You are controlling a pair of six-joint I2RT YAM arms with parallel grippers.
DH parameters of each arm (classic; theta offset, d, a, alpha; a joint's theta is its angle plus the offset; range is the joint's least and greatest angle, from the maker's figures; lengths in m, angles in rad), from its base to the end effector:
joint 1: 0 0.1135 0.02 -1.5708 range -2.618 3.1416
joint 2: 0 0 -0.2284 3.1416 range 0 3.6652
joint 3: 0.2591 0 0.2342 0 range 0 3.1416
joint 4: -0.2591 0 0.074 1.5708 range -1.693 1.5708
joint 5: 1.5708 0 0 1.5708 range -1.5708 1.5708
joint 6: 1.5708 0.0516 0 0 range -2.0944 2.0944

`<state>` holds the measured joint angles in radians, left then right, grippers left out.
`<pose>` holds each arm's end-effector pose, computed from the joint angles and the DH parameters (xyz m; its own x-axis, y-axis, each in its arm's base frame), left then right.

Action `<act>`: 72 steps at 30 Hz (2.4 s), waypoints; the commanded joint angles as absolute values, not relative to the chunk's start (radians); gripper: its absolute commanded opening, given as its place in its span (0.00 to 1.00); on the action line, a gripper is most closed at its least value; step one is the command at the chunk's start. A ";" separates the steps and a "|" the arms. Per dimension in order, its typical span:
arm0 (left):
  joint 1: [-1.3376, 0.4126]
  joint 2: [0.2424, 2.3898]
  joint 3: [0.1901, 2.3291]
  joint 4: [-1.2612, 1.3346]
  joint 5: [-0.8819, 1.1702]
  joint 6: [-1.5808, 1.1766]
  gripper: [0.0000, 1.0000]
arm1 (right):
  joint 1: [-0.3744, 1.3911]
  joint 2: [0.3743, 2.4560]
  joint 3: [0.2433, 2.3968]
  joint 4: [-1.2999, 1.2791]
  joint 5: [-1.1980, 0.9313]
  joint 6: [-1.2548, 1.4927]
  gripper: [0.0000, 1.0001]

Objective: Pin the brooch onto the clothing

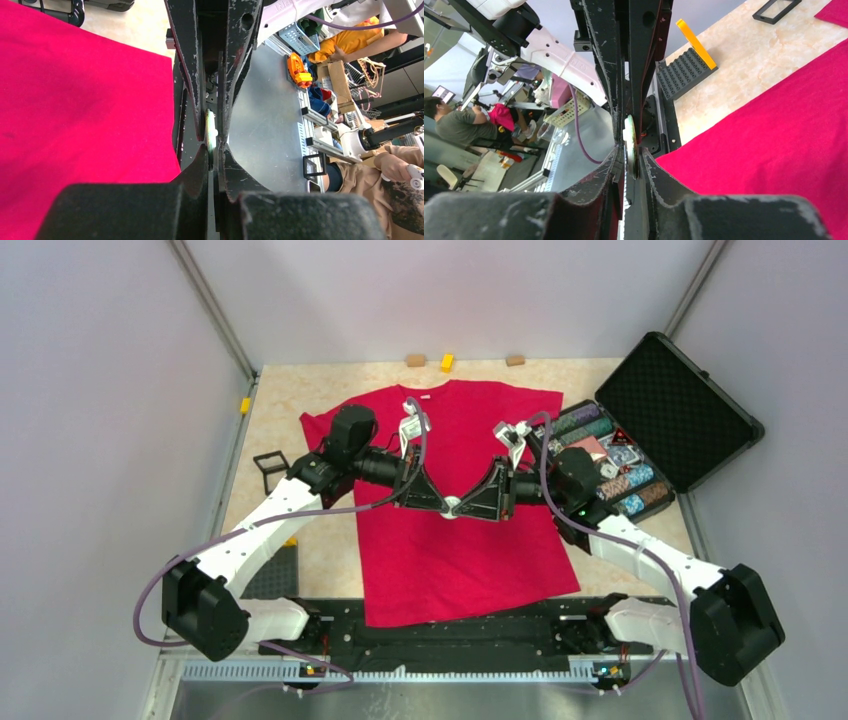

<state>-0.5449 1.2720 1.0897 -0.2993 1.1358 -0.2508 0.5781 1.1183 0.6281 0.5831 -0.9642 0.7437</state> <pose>0.2076 -0.1806 0.3054 -0.6085 0.2465 -0.7543 0.7791 0.0051 -0.6269 0.1871 0.1727 0.2749 -0.6176 0.0579 -0.7844 -0.7861 -0.0119 0.6180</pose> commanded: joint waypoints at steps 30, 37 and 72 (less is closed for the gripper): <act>-0.555 1.207 1.079 -0.249 1.165 -0.227 0.00 | 0.595 1.280 0.729 0.321 -0.772 0.616 0.01; -0.491 1.170 1.074 -0.225 1.129 -0.239 0.00 | 0.595 1.106 0.850 0.161 -0.750 0.500 0.60; -0.195 1.010 0.948 -0.110 0.576 -0.342 0.00 | 0.595 1.232 0.861 -0.240 0.059 0.421 0.73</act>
<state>-0.2085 1.0023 0.9760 -0.2298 0.5575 -0.3401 0.5892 1.1755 0.8253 -0.2588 -0.0177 0.4854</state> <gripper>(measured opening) 0.025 0.737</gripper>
